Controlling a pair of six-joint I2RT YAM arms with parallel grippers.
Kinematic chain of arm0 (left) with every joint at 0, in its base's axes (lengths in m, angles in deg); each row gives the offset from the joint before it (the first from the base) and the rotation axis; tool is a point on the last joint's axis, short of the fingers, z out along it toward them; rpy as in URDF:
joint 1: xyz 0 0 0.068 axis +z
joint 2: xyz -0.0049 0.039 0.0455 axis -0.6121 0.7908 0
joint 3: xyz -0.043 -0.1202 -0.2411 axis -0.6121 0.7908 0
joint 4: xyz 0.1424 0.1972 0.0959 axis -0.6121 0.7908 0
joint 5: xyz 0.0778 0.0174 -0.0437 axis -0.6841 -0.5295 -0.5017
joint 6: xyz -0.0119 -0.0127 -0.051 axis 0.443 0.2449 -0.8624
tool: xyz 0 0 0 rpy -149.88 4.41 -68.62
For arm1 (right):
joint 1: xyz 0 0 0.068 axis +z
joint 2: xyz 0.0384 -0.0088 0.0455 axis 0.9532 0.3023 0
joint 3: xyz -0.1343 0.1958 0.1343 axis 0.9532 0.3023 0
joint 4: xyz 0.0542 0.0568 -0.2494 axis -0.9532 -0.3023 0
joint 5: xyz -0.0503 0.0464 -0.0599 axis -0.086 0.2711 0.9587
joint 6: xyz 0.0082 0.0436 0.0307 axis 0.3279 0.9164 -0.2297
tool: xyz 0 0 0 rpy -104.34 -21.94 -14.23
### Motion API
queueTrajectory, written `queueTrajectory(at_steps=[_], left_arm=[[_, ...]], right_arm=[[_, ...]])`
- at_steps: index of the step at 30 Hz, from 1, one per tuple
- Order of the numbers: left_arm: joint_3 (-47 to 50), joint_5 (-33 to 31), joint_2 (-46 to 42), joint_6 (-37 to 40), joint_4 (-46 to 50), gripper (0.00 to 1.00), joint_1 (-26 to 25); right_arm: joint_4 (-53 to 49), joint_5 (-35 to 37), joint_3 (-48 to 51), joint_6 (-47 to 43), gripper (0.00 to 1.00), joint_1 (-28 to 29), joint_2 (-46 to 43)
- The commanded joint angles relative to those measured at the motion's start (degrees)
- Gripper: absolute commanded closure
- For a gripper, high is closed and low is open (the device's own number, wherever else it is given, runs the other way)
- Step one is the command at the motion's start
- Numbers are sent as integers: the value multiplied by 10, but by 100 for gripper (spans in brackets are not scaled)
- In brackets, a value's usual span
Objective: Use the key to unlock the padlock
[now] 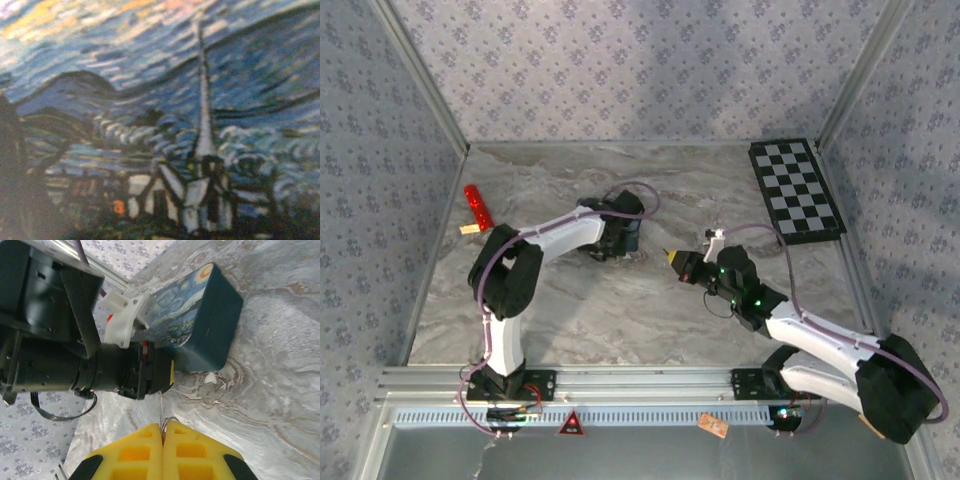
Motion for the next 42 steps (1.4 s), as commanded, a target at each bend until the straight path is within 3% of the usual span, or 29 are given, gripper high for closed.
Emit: queueTrajectory(at_steps=[1,4,7,14,21,27,33,39,42], left_arm=[[-19,-90,7,-7,27,95,-16],[-22,-126,26,-19,41,94,-24],[-10,-140,39,-28,31,86,-29],[19,-49,41,-24,-21,76,-30],[57,-24,-4,-11,-47,54,-34],[148,-2,-97,30,-157,36,-28],[255,111,-169,90,-294,22,22],[324,270,-182,135,-412,24,84],[341,305,-176,146,-442,26,103]], right_arm=[[-35,10,12,-12,100,-11,-21],[-39,6,16,-10,100,-19,-30],[-39,3,19,-8,100,-25,-35],[-43,-3,20,-5,100,-31,-37],[-42,-3,20,-3,100,-32,-34],[-39,-6,20,-2,100,-32,-30],[-41,-9,16,-2,100,-31,-26],[-38,-11,13,4,100,-29,-19],[-36,-12,12,6,100,-27,-17]])
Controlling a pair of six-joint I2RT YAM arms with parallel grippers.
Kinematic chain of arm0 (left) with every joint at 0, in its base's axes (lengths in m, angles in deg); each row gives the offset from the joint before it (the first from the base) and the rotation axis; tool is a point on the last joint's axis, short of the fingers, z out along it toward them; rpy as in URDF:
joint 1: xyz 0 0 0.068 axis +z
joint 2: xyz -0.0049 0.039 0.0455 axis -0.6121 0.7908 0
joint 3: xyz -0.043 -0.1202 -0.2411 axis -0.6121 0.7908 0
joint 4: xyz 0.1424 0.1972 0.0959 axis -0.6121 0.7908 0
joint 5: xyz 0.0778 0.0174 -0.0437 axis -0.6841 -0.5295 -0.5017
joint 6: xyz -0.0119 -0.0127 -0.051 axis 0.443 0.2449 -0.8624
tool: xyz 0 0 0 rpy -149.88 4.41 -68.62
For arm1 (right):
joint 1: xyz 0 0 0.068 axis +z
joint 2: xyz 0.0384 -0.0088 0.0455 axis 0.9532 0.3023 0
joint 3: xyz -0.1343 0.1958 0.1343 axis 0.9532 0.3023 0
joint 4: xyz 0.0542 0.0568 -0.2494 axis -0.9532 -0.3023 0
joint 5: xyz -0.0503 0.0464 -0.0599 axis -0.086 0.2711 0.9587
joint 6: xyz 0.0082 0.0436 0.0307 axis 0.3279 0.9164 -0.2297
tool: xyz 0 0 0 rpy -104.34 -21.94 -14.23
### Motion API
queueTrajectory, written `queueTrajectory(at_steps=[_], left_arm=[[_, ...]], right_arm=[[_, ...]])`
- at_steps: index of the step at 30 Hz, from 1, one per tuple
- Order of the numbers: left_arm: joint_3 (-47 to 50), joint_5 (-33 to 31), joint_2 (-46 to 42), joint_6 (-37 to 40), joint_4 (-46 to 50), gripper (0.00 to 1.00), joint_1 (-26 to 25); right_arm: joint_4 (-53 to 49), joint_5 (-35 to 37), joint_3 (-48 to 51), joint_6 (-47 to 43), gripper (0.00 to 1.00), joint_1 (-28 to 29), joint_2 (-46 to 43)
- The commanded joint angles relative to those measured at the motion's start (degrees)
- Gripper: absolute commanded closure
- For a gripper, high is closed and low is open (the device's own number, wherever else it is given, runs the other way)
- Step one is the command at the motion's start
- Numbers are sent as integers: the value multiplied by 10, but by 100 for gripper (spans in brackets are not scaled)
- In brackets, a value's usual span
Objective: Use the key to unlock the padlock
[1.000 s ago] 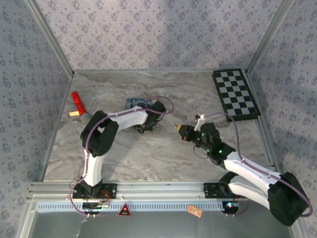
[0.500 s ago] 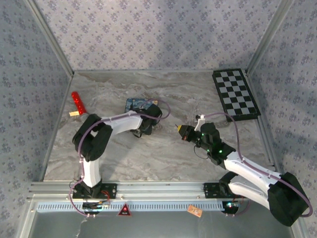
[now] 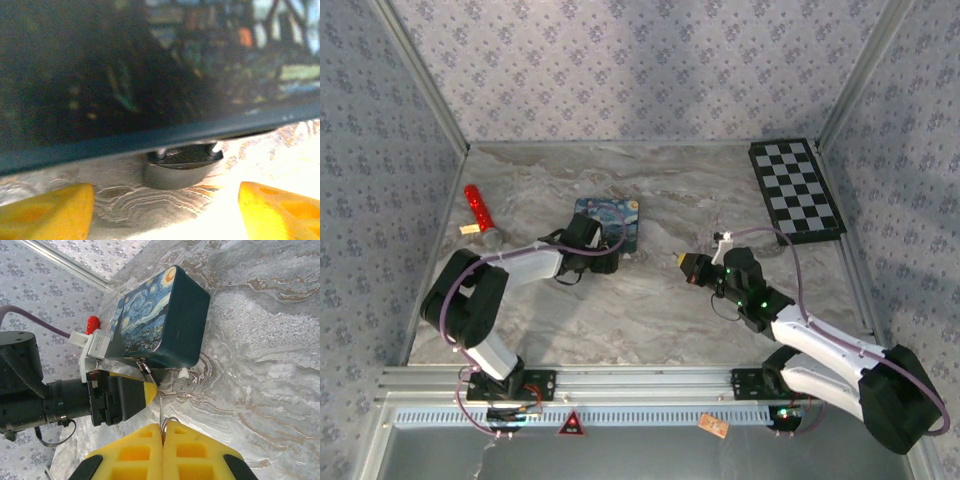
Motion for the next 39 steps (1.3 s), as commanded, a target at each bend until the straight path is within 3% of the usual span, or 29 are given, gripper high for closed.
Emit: queueTrajectory(at_steps=[1,5,14,27,39], left_arm=[[12,93,-1,34,-79,28,16],[23,123,13,34,-115,37,33],[23,143,37,29,-165,38,34],[39,156,37,23,-222,57,27],[71,176,26,1,-282,53,38]], right_arm=[[4,-7,-1,7,100,2,2],[3,-5,-2,6,100,2,3],[5,-9,-6,4,100,3,9],[8,-11,-13,2,100,5,20],[-4,0,-12,3,100,14,8]])
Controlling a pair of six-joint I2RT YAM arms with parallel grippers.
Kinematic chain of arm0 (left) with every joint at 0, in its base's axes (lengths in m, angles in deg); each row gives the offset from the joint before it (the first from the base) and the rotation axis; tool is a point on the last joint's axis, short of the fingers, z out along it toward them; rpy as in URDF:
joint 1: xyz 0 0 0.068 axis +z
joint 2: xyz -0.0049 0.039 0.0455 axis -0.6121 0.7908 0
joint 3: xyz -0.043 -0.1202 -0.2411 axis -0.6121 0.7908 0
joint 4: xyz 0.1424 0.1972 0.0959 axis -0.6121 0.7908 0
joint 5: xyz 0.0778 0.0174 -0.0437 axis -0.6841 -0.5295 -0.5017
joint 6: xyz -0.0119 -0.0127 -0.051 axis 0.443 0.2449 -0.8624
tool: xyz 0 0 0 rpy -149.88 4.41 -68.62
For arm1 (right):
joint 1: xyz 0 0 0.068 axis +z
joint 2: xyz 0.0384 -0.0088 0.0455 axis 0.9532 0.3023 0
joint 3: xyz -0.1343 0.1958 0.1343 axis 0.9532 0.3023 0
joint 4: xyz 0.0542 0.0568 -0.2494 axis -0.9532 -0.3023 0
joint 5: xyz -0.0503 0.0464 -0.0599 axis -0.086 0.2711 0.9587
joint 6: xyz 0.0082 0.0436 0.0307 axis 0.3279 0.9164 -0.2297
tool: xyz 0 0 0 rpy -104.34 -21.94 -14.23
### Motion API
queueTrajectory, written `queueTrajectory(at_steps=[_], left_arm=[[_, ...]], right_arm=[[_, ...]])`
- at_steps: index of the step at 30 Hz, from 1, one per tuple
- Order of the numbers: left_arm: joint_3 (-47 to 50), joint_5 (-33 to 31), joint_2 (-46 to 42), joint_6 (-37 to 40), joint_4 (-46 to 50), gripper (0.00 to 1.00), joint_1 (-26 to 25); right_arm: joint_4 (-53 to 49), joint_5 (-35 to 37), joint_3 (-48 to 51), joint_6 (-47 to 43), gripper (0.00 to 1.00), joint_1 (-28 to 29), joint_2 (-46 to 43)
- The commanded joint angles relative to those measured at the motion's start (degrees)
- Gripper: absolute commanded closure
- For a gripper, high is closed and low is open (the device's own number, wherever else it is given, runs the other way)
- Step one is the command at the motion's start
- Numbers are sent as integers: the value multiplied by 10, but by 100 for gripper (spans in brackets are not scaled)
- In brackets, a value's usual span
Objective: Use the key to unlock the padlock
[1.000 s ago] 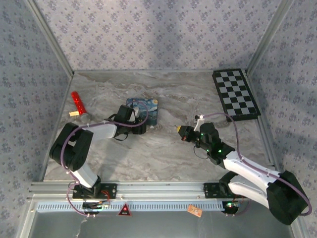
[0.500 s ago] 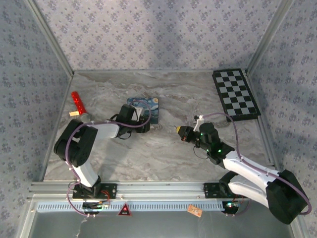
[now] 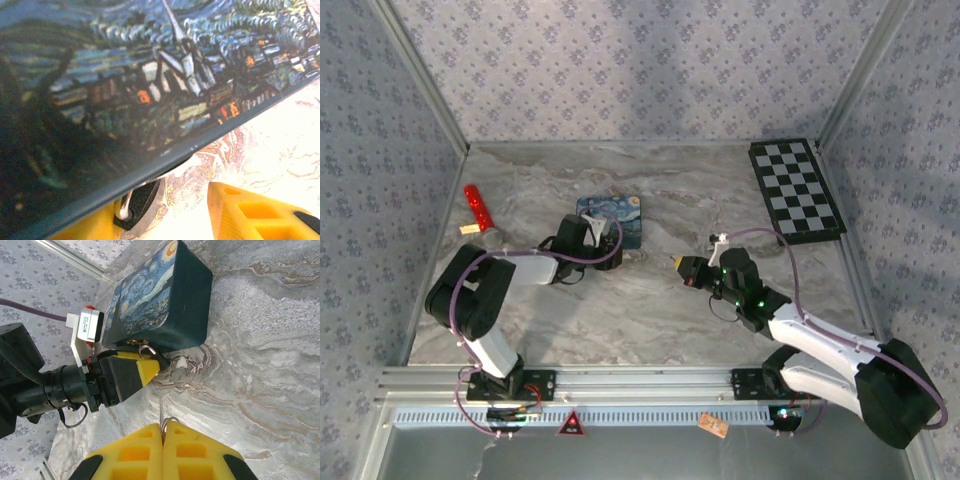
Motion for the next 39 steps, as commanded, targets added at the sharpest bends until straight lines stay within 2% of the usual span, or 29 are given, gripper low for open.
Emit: queueTrajectory(at_steps=[1,4,11,17,27,29,32,36,39], left_arm=[[9,23,0,-14,-52,53,7],[13,28,11,-20,-74,45,9],[8,35,28,-22,-78,52,6],[16,21,30,-38,-99,62,3],[16,26,22,-85,-133,86,2],[16,21,24,-90,-136,86,2],[16,12,35,-96,-138,76,0],[11,-29,42,-89,-118,69,-16],[0,-34,53,-89,-113,70,-22]], right_arm=[[-5,5,-12,3,100,4,-10],[-8,6,-13,3,100,4,-11],[-8,9,-12,3,100,5,-10],[-4,7,-13,1,100,6,-4],[2,12,-14,-8,100,19,18],[5,13,-16,-8,100,22,22],[7,13,-20,-7,100,25,25],[4,14,-23,-9,100,27,25],[2,14,-24,-8,100,26,25]])
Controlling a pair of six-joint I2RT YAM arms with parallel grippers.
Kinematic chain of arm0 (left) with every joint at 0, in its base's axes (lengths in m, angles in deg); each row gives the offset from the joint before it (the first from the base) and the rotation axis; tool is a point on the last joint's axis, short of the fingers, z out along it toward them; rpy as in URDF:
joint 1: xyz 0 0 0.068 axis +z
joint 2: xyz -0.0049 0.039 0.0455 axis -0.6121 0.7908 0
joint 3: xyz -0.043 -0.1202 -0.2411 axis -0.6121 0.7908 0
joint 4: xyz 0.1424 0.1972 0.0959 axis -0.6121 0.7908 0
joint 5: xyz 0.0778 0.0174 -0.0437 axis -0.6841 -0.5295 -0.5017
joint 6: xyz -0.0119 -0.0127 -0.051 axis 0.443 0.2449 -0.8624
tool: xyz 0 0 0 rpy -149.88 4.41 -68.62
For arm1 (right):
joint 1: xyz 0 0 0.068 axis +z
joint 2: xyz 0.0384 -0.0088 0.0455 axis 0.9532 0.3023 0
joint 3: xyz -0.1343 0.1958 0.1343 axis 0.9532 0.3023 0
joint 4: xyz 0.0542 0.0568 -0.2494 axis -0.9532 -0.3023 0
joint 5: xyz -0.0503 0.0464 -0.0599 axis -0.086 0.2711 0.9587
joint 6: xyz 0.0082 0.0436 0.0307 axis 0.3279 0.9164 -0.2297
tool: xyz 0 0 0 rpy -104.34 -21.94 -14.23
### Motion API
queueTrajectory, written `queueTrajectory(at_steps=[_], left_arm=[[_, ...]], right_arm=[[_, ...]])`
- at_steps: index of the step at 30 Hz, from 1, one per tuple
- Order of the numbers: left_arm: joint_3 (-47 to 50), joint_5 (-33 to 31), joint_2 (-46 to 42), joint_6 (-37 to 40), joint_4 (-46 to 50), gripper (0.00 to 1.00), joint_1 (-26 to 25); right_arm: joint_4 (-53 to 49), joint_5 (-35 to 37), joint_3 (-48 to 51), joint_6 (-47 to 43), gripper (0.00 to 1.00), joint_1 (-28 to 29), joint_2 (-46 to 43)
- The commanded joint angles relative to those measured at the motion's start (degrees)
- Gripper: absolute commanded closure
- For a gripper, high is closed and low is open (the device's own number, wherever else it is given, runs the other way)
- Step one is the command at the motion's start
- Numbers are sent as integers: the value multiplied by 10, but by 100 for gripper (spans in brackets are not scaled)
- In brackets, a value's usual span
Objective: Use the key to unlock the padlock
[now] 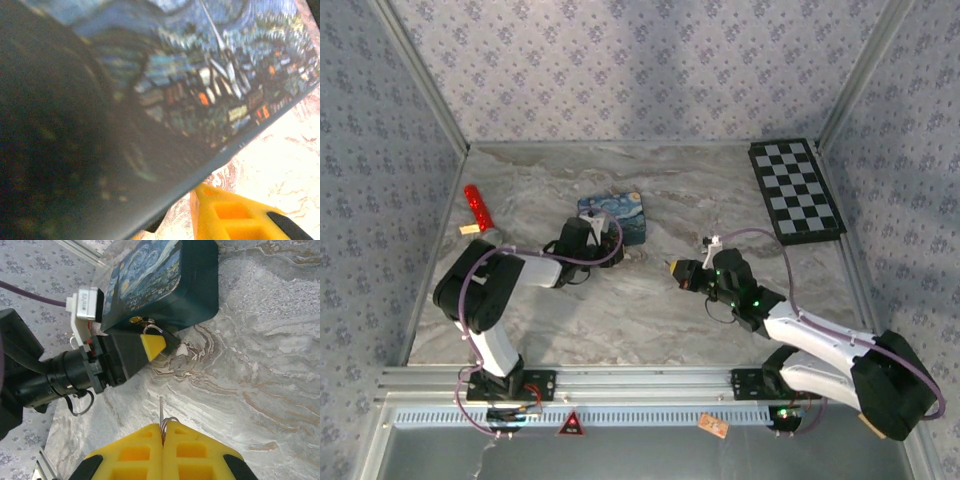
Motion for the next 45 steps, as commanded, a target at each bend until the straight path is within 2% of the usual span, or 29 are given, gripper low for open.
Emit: queueTrajectory(at_steps=[1,8,10,12,18,21,23,28,33,38,45], left_arm=[[-17,-14,18,-2,-12,71,-6],[-21,-16,18,-12,-23,81,-5],[-20,-17,14,-15,-29,80,-1],[-23,-17,14,-18,-30,74,0],[-24,-21,21,-25,-38,73,1],[-25,-22,21,-22,-32,80,2],[-24,-19,19,-22,-31,88,3],[-19,37,-10,-51,-38,100,9],[-19,117,-60,-129,-40,100,15],[-21,159,-118,-183,-1,100,19],[-19,223,-122,-257,-26,100,42]], right_arm=[[4,12,-15,-8,100,5,-1],[1,15,-10,-9,100,5,-4],[4,13,-8,-8,100,7,0],[7,13,-8,-8,100,11,2],[8,17,-10,-9,100,19,3],[5,18,-11,-10,100,20,2],[4,19,-11,-12,100,21,2],[2,16,-17,-17,100,24,9],[37,-2,-32,-5,100,37,46],[59,11,-59,-7,100,56,71],[157,8,-96,22,100,59,160]])
